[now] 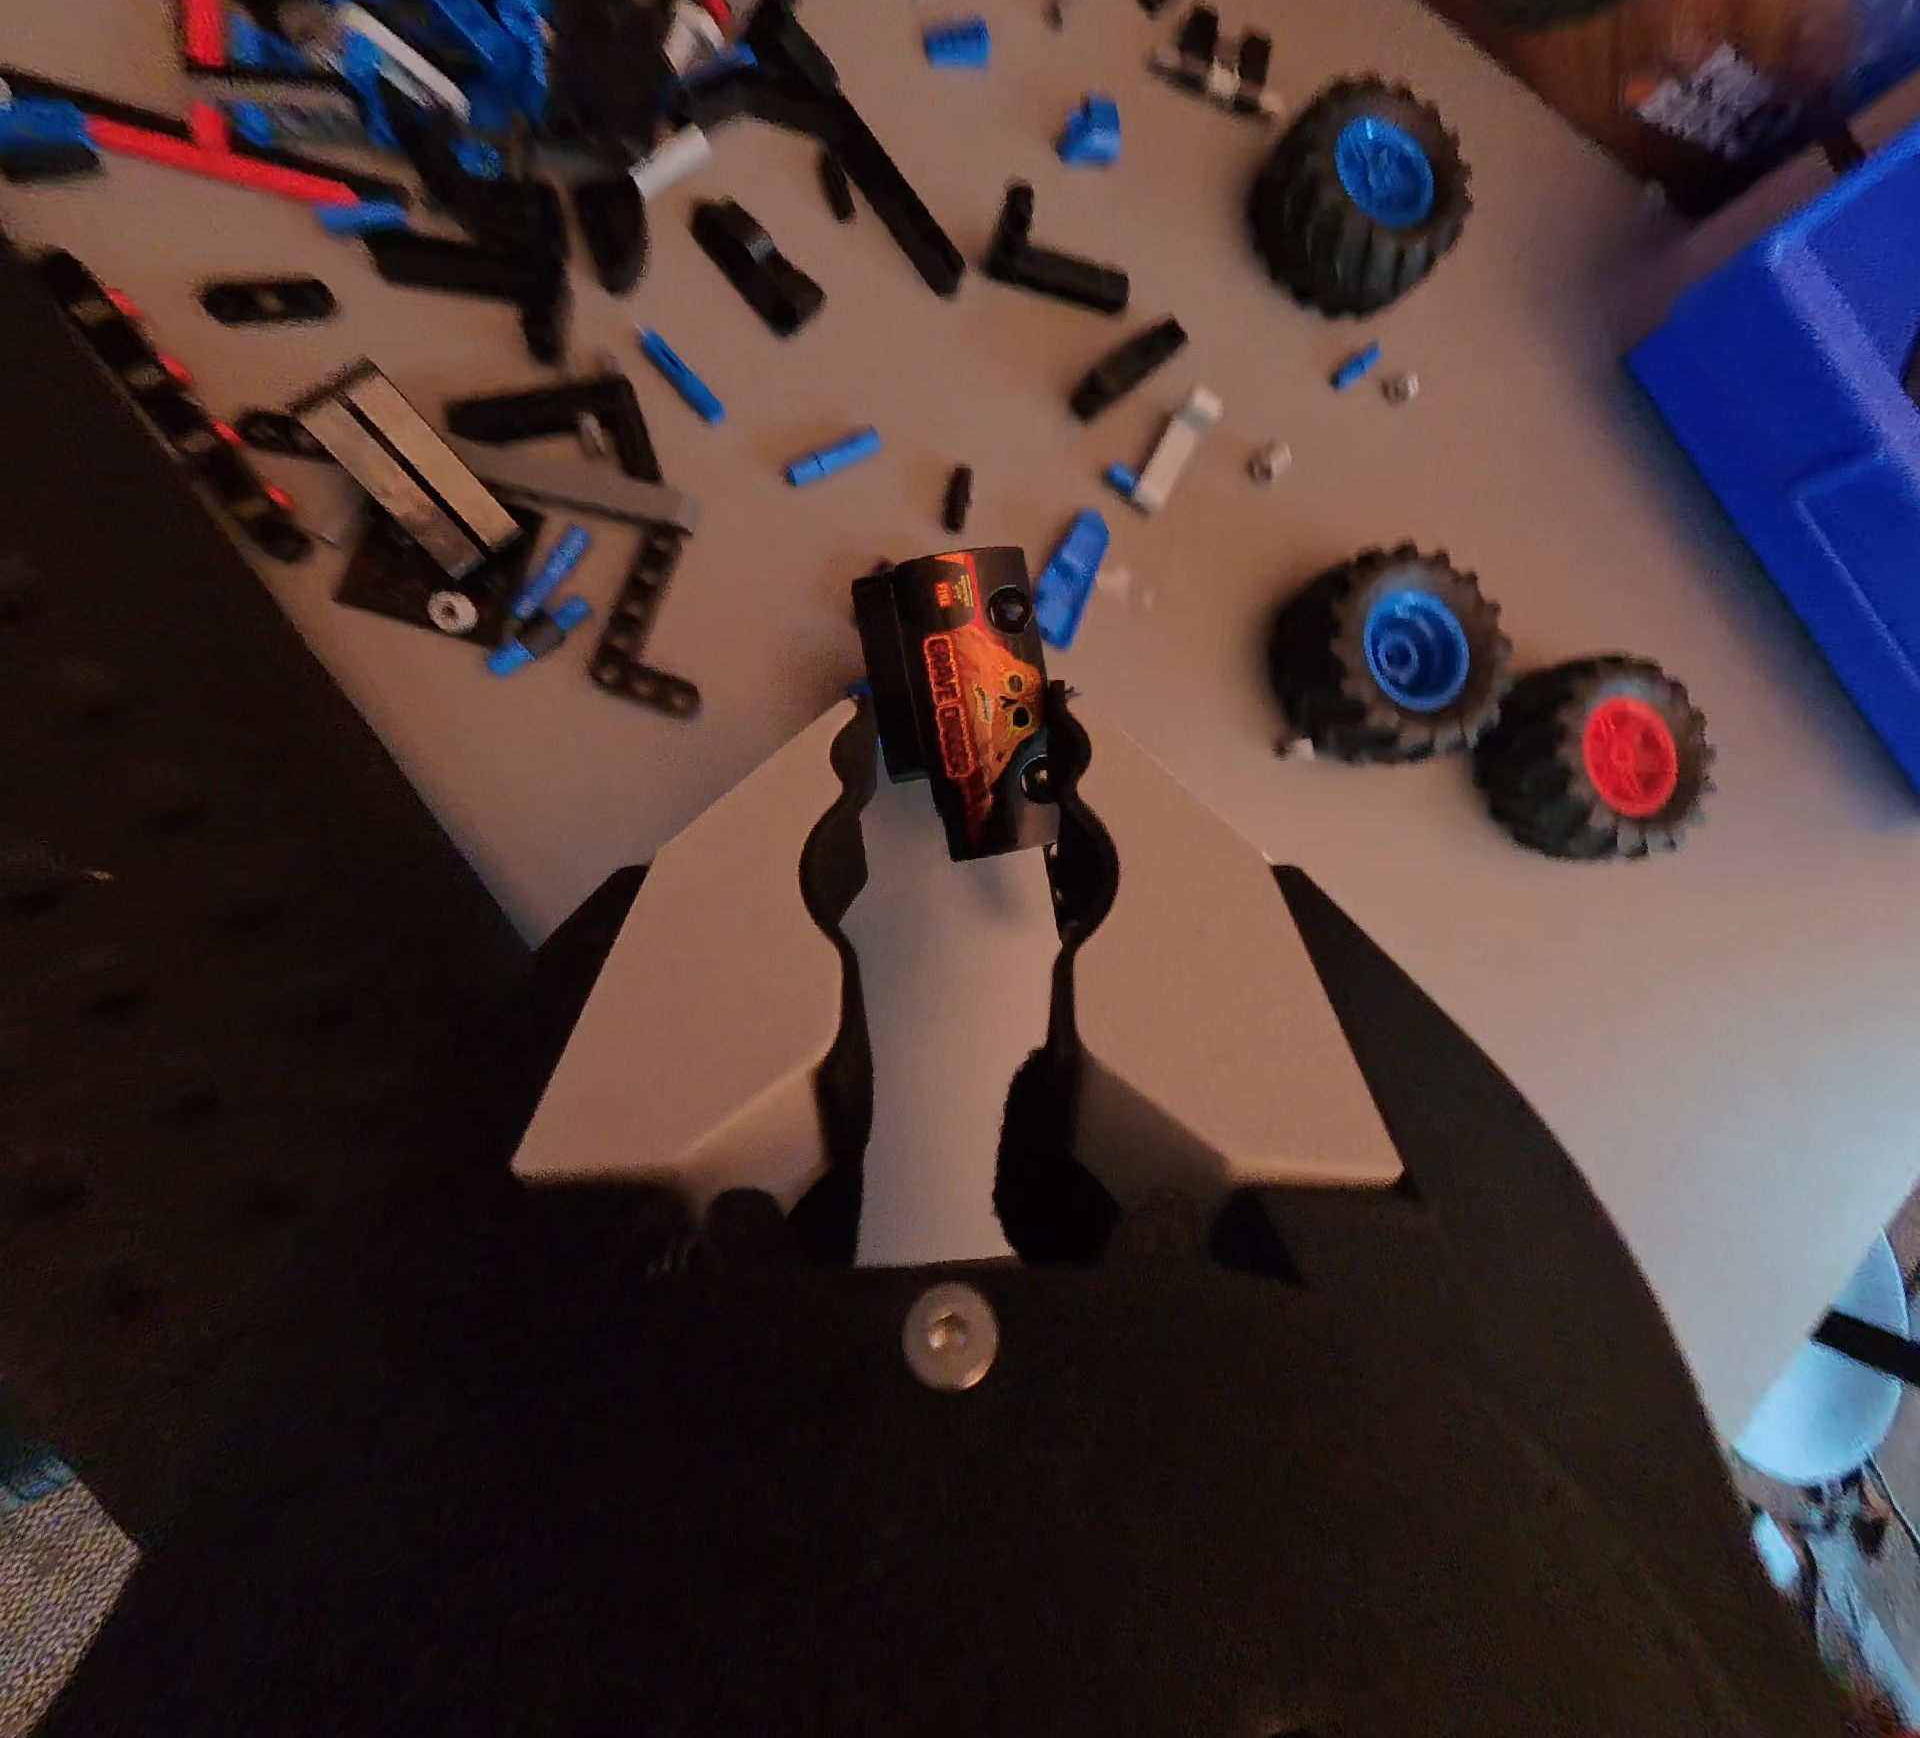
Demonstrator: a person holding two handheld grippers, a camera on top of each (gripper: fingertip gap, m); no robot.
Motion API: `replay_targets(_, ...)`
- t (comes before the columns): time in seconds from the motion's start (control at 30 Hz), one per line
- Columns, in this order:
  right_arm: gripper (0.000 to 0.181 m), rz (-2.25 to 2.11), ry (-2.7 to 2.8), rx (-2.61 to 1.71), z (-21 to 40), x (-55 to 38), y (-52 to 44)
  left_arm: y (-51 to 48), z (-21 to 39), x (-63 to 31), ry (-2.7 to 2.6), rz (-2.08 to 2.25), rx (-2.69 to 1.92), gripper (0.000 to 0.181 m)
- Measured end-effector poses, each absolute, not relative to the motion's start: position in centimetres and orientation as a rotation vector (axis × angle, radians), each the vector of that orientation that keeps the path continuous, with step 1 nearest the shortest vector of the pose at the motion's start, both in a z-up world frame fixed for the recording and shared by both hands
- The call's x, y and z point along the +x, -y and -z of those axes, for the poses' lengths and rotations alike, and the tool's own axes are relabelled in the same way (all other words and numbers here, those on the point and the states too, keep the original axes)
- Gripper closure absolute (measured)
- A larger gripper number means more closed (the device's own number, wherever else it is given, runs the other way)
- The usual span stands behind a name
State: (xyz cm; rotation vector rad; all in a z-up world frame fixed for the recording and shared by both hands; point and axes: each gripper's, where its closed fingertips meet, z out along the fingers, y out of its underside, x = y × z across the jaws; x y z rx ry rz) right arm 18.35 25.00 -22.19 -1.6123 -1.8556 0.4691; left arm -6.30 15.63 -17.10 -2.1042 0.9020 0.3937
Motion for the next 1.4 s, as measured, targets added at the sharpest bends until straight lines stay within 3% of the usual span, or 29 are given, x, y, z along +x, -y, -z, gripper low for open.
replay_targets(0.27,0.142,-0.502,2.019,-1.475,21.1,13.7,-21.9,-14.6,18.1,-10.9,-0.689,-0.318,-2.212,0.148)
replay_targets(0.43,0.141,-0.403,1.952,-1.545,18.9,16.0,-24.7,-14.5,18.8,-11.1,-0.694,-0.301,-2.236,0.147)
replay_targets(0.67,0.141,-0.395,2.080,-1.542,22.9,18.1,-23.1,-14.9,19.5,-8.9,-0.791,-0.291,-2.235,0.147)
replay_targets(0.77,0.150,-0.311,2.116,-1.536,25.3,17.2,-23.3,-15.5,19.1,-7.2,-0.836,-0.270,-2.178,0.148)
replay_targets(0.8,0.166,-0.289,2.108,-1.535,25.6,17.0,-23.6,-15.8,19.0,-6.4,-0.855,-0.264,-2.153,0.148)
replay_targets(0.87,0.176,-0.323,2.080,-1.545,25.5,16.7,-23.8,-16.3,18.6,-4.2,-0.911,-0.239,-2.094,0.147)
replay_targets(1.2,0.176,-0.721,1.962,-1.579,22.4,14.7,-21.7,-18.4,21.4,12.3,-1.362,-0.136,-1.808,0.140)
replay_targets(1.3,0.177,-0.821,1.983,-1.576,21.5,14.2,-20.5,-19.9,21.2,12.4,-1.362,-0.318,-1.734,0.158)
replay_targets(1.4,0.177,-0.829,1.993,-1.559,21.1,13.9,-20.4,-19.9,21.1,12.0,-1.327,-0.260,-1.751,0.160)
